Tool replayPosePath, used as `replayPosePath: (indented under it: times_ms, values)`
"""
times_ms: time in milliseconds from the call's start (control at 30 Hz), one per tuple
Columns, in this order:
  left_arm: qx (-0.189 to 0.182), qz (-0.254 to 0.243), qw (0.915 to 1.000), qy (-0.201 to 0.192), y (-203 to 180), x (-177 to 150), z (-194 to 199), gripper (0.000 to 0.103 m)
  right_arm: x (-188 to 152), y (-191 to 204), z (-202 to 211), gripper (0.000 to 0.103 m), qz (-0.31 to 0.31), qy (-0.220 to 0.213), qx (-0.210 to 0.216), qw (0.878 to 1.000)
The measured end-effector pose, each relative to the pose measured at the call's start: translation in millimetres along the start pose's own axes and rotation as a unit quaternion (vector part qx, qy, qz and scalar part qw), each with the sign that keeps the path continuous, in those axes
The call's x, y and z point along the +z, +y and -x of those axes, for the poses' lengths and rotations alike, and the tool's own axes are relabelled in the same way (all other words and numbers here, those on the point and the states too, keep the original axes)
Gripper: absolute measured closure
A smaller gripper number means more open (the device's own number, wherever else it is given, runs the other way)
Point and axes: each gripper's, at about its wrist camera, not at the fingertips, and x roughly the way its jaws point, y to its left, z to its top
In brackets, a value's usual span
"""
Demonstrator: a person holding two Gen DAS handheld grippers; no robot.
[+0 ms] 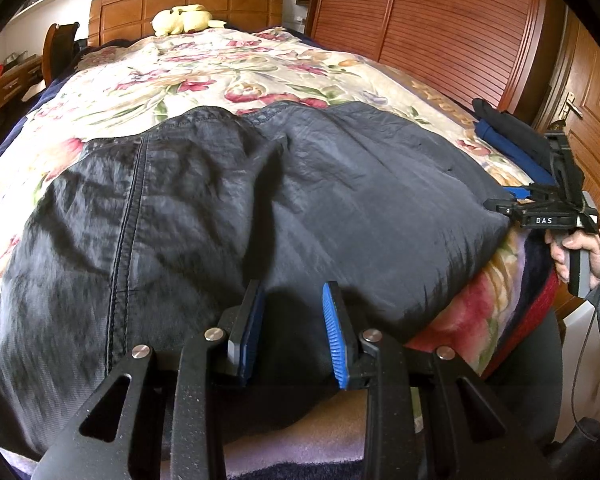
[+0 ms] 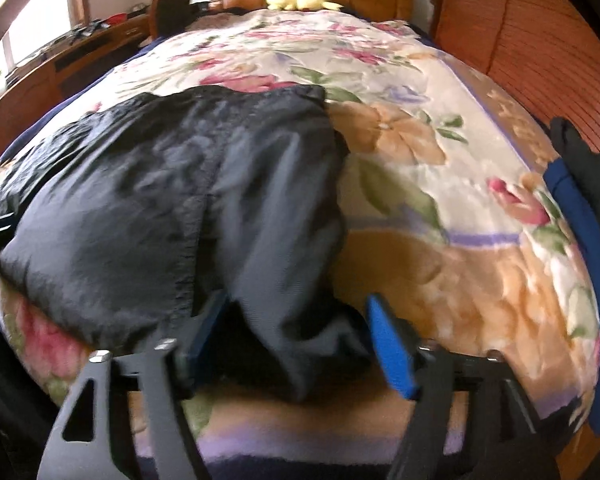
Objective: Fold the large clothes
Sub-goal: 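Close the right tool on the bundle edge and lift it over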
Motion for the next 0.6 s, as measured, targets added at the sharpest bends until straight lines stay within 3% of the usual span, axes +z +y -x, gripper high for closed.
replayPosePath:
  times_ms: [133,333,600]
  values:
    - [0.000,0.000,1.0000,0.000,0,0,0,0.072,-3,-5,-12,0.018,-0.034,0.007,0.030,0.999]
    - [0.000,0.002,1.0000,0.000,0,0,0,0.072,-5,-8,-16,0.019,-0.043,0.001,0.040,0.998]
    - [0.000,0.006,1.0000,-0.001,1,-1,0,0.072,-4,-3,-26,0.048,-0.033,0.012,0.079,0.996]
